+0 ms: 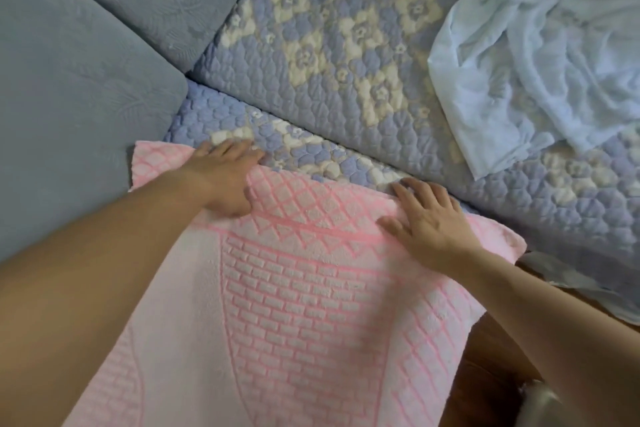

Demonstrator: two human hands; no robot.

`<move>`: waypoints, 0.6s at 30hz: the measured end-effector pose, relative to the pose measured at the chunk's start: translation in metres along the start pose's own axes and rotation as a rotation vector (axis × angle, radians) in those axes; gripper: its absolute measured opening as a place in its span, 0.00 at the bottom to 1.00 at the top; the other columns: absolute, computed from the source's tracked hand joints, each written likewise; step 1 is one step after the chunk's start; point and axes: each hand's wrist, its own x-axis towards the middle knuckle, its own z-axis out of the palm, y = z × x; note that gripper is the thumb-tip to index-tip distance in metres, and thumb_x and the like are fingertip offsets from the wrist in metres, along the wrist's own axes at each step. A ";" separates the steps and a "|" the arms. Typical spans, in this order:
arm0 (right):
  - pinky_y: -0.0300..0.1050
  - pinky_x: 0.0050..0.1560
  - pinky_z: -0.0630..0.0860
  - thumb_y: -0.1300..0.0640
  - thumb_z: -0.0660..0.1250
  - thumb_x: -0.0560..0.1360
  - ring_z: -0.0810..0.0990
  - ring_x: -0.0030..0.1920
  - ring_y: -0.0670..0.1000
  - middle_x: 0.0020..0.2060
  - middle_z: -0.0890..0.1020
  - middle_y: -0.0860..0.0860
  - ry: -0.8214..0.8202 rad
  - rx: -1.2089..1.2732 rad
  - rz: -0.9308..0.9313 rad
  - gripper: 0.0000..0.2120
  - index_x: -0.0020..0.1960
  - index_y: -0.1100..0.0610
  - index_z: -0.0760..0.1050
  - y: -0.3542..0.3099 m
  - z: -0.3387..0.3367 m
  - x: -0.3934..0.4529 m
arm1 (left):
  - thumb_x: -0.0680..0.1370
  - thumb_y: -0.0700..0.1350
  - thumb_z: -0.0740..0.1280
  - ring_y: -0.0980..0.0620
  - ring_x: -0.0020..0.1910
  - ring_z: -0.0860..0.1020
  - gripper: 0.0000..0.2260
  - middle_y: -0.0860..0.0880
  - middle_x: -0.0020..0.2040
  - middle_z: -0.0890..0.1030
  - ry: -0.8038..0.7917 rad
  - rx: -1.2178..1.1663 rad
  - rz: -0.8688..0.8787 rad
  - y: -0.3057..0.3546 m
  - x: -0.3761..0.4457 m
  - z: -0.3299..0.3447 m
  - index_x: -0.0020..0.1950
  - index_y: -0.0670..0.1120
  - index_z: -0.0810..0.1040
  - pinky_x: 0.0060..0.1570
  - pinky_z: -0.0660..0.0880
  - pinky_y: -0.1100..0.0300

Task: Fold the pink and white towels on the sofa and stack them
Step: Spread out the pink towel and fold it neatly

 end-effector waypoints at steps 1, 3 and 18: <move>0.53 0.75 0.59 0.27 0.51 0.75 0.57 0.75 0.52 0.75 0.60 0.46 -0.024 0.005 -0.016 0.36 0.76 0.46 0.59 0.007 -0.005 -0.001 | 0.70 0.63 0.64 0.49 0.81 0.49 0.42 0.51 0.82 0.46 0.000 0.030 0.020 -0.005 0.000 -0.002 0.80 0.56 0.51 0.77 0.47 0.43; 0.51 0.74 0.62 0.24 0.59 0.70 0.59 0.73 0.50 0.73 0.62 0.46 -0.124 -0.018 0.003 0.43 0.76 0.48 0.61 0.025 -0.019 -0.012 | 0.69 0.66 0.64 0.50 0.79 0.58 0.37 0.50 0.81 0.56 0.029 0.106 0.038 -0.014 -0.010 -0.006 0.75 0.53 0.62 0.77 0.49 0.44; 0.38 0.46 0.68 0.47 0.69 0.71 0.77 0.48 0.47 0.49 0.77 0.45 -0.434 -0.217 0.044 0.16 0.58 0.47 0.77 -0.012 -0.142 -0.215 | 0.63 0.42 0.71 0.48 0.43 0.80 0.19 0.52 0.47 0.74 0.322 -0.092 0.090 -0.014 -0.375 0.051 0.52 0.54 0.75 0.32 0.75 0.54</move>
